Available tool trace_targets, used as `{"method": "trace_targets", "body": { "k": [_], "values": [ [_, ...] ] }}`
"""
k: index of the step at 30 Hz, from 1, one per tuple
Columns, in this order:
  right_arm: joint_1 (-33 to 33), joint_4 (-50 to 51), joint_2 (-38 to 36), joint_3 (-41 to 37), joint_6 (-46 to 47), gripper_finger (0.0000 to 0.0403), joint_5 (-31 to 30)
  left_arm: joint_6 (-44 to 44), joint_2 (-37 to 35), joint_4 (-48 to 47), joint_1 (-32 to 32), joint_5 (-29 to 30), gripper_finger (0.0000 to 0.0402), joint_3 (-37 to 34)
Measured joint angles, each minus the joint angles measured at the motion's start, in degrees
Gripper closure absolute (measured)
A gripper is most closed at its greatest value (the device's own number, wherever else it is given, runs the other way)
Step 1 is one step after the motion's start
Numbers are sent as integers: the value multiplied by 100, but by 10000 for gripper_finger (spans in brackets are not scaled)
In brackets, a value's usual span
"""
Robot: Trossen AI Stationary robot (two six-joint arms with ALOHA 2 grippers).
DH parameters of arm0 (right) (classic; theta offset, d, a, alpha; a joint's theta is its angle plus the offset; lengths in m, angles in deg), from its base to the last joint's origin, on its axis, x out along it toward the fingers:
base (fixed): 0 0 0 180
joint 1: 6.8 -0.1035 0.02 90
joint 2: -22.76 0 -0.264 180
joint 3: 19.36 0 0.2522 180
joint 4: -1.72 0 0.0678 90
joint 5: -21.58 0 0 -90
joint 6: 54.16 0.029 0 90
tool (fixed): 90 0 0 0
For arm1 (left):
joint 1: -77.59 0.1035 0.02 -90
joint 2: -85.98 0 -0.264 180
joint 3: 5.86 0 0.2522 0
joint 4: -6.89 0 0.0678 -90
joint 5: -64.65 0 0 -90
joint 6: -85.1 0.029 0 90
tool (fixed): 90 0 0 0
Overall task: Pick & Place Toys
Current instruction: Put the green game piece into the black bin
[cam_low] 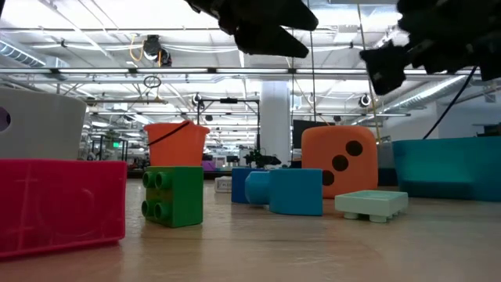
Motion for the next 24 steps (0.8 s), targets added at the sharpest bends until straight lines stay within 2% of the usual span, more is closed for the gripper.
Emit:
{"method": "trace_targets", "body": {
  "k": [3, 9, 14, 17, 20, 24],
  "values": [
    [-109, -660, 0, -167, -98, 161, 2, 172, -16, 2, -35, 259, 9, 0],
    [-180, -901, -2, -168, -105, 161, -61, 282, -42, 25, 117, 332, 9, 0],
    [-277, -762, 0, -164, -91, 161, -724, 46, -42, -206, 220, 125, 9, 2],
    [-534, -151, 7, 57, 87, 161, -918, -68, -42, -299, 219, 111, 9, 2],
    [-962, 906, 32, 603, 22, 167, -1092, -44, -40, -283, 219, 111, 9, 2],
    [-1629, 2921, 270, 1584, -155, 180, -2178, -47, -40, -387, 219, 111, 9, 2]
  ]
}}
